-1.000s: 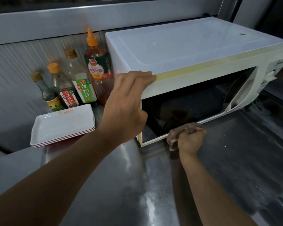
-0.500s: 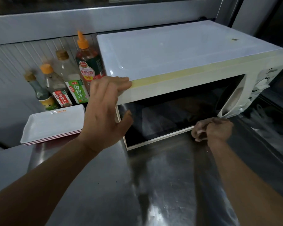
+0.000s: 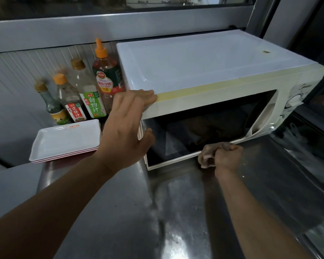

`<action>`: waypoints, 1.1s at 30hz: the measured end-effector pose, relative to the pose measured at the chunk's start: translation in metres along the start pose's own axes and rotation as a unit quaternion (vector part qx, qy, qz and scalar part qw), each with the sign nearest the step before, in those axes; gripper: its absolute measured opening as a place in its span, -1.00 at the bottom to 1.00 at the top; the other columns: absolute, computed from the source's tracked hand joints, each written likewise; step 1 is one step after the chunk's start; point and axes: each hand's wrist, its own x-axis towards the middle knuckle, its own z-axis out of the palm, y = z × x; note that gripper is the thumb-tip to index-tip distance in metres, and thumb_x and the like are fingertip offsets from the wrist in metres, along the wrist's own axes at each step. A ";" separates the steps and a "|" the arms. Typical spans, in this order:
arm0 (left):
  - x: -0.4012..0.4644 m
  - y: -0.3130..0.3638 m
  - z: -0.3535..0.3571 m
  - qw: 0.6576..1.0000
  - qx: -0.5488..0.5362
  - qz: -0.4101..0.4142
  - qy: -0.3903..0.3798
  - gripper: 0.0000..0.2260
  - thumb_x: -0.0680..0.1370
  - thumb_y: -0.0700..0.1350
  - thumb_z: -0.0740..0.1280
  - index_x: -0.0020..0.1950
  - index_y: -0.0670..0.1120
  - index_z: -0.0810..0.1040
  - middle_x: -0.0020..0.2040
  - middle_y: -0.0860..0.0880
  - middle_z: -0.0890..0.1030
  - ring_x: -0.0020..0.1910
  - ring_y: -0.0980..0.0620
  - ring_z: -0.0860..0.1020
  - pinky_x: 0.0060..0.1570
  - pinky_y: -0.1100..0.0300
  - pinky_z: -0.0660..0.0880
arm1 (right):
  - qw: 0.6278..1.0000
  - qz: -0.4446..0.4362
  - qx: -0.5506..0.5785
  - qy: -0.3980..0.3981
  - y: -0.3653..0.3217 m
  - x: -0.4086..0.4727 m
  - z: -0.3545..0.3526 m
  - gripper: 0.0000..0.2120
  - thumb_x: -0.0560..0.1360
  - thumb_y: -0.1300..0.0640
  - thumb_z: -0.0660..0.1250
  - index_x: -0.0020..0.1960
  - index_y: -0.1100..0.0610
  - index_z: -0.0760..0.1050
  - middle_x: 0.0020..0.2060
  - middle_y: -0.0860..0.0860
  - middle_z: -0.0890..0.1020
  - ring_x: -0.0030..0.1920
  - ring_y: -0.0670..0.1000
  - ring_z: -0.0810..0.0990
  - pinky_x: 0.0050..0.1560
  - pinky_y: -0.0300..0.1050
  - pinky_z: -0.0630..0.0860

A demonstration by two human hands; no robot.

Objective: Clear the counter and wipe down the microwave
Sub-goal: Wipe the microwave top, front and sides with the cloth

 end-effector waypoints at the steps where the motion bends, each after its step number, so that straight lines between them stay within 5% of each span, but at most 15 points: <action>1: 0.000 -0.001 -0.002 1.000 -0.005 0.004 -0.006 -0.51 0.34 -0.23 0.26 0.26 -0.32 0.45 0.23 -0.24 0.50 0.22 -0.23 0.42 0.27 0.18 0.22 | 1.000 0.005 0.005 -0.011 0.002 -0.010 0.005 -0.76 0.48 0.32 0.24 0.14 0.22 0.33 0.00 0.20 0.55 0.03 0.21 0.57 0.06 0.08 0.54; 9: 0.000 -0.010 -0.028 0.995 -0.051 -0.004 -0.084 -0.34 0.26 -0.32 0.19 0.40 -0.15 0.38 0.37 -0.06 0.42 0.35 -0.06 0.32 0.32 0.20 0.27 | 0.996 0.028 0.017 -0.088 0.008 -0.104 0.037 -0.82 0.47 0.35 0.23 -0.05 0.14 0.28 -0.14 0.18 0.54 0.00 0.24 0.58 0.11 0.15 0.50; 13: 0.005 -0.017 -0.038 0.989 -0.069 -0.006 -0.134 -0.34 0.34 -0.36 0.26 0.44 -0.07 0.34 0.42 0.01 0.33 0.39 0.07 0.21 0.24 0.48 0.11 | 0.987 0.076 0.015 -0.144 0.011 -0.145 0.050 -0.85 0.50 0.26 0.23 -0.05 0.10 0.27 -0.07 0.21 0.58 0.01 0.24 0.58 0.14 0.18 0.49; 19: 0.009 -0.021 -0.050 0.977 -0.081 -0.005 -0.198 -0.35 0.42 -0.34 0.27 0.49 -0.02 0.25 0.50 0.07 0.22 0.48 0.12 0.15 0.36 0.36 0.09 | 0.969 0.106 -0.012 -0.225 0.013 -0.187 0.050 -0.84 0.45 0.17 0.32 -0.10 -0.02 0.36 -0.14 0.05 0.62 -0.08 0.09 0.61 0.05 0.08 0.57; 24: -0.015 -0.028 -0.074 0.974 -0.071 -0.017 -0.213 -0.34 0.42 -0.35 0.24 0.49 0.00 0.23 0.51 0.08 0.19 0.49 0.09 0.16 0.35 0.07 0.34 | 0.972 0.061 -0.007 -0.226 -0.003 -0.204 0.027 -0.71 0.42 0.34 0.34 -0.09 -0.04 0.39 -0.07 0.02 0.60 -0.04 0.03 0.60 -0.01 -0.09 0.54; 30: -0.045 -0.035 -0.108 0.975 -0.031 -0.058 -0.213 -0.36 0.46 -0.27 0.30 0.51 -0.02 0.18 0.51 0.01 0.20 0.48 0.03 0.17 0.37 0.16 0.26 | 0.970 -0.036 0.008 -0.241 -0.047 -0.227 -0.011 -0.70 0.45 0.36 0.27 0.05 0.04 0.35 -0.14 -0.03 0.57 -0.15 -0.10 0.57 -0.24 -0.27 0.45; 33: -0.062 -0.033 -0.126 0.972 -0.014 -0.088 -0.216 -0.37 0.47 -0.23 0.31 0.50 0.00 0.19 0.49 0.01 0.25 0.44 0.02 0.24 0.29 0.18 0.31 | 0.969 -0.055 0.019 -0.240 -0.067 -0.235 -0.030 -0.71 0.46 0.34 0.26 0.08 0.05 0.34 -0.09 0.02 0.57 -0.11 -0.04 0.57 -0.14 -0.21 0.47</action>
